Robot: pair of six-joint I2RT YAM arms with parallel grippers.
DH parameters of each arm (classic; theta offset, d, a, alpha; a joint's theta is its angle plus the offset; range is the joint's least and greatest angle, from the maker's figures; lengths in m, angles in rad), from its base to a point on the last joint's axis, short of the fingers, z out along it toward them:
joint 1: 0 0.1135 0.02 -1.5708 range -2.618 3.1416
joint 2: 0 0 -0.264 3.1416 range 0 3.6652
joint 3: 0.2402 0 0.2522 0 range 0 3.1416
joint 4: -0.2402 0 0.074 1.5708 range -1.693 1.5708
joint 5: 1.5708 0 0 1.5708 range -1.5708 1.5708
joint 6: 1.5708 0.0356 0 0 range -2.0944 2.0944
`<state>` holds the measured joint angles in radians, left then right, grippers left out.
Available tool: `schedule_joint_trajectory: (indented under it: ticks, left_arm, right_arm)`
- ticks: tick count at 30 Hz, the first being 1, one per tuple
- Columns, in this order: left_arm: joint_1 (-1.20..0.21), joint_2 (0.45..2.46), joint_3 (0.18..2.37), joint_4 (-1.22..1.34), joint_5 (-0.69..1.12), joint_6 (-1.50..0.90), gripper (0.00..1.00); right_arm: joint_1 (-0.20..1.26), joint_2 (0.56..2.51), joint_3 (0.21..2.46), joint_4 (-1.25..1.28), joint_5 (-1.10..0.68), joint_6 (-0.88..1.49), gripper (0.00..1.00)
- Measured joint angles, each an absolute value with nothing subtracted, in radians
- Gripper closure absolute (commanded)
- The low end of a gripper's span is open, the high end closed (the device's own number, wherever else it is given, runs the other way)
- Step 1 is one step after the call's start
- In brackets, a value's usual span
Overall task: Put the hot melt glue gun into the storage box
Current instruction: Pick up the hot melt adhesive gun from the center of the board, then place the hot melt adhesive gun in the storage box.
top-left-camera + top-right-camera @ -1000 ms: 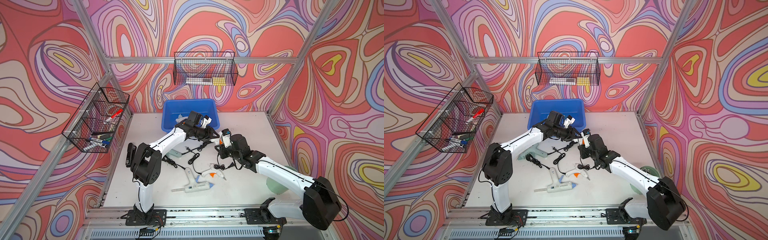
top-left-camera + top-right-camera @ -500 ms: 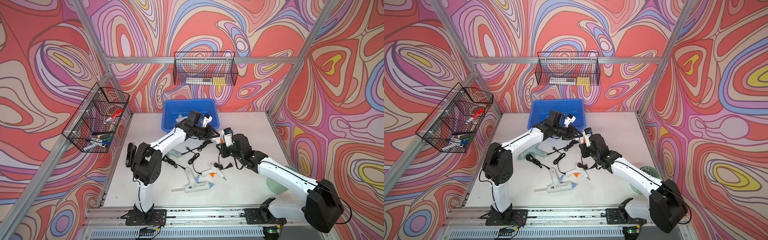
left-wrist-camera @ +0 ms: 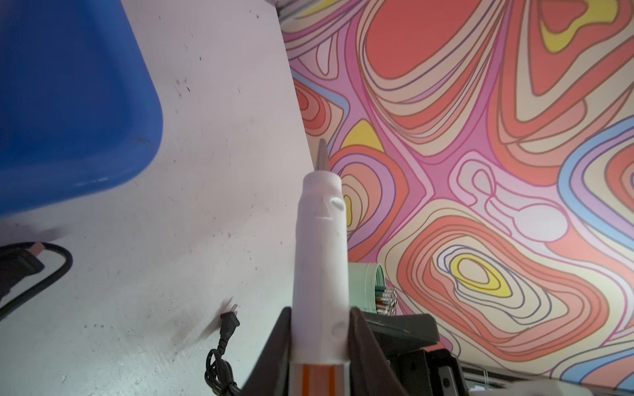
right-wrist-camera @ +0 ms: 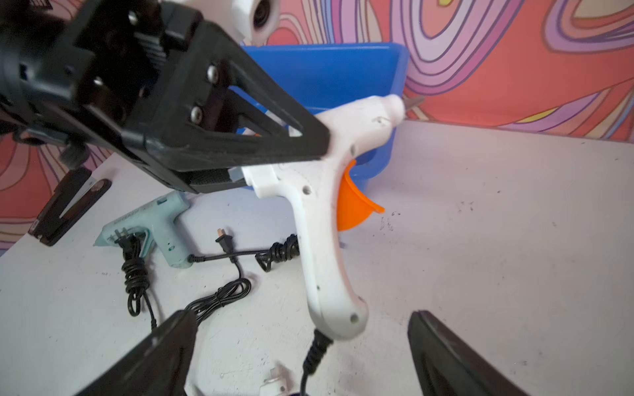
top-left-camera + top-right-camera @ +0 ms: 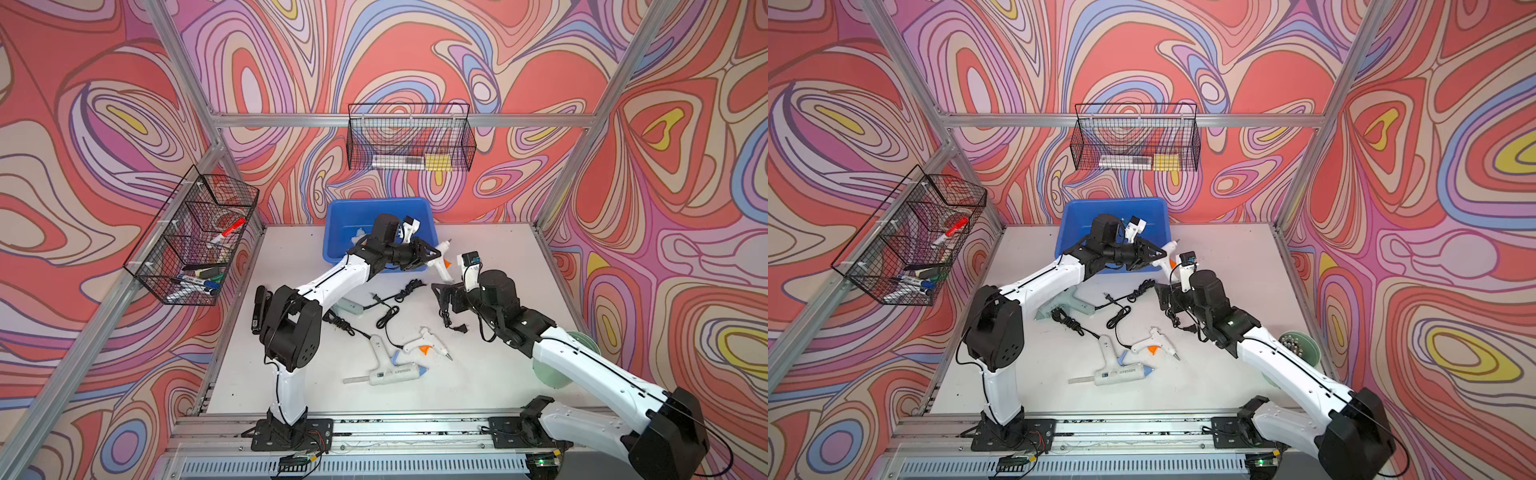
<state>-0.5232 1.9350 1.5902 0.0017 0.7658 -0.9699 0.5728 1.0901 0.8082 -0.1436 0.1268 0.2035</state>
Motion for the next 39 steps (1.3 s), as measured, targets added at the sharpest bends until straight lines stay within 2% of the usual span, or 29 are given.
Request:
schedule_joint_trajectory:
  ticks: [12,21,31,39]
  left_arm:
    - [-0.378,1.921,1.617,0.278,0.612,-1.198,1.0]
    - [-0.297,1.942,1.645,0.48,0.499,-1.389,1.0]
    - [-0.23,1.953,1.64,0.474,0.313,-1.347,1.0]
    - [-0.232,2.023,1.604,0.486,0.279,-1.327,1.0]
  right_arm:
    - [0.573,0.907,0.757,-0.144,0.38,0.267,0.02]
    - [0.573,0.965,0.757,-0.144,0.395,0.283,0.02]
    - [0.573,0.973,0.757,-0.144,0.385,0.287,0.02]
    - [0.573,0.979,0.757,-0.145,0.385,0.301,0.02]
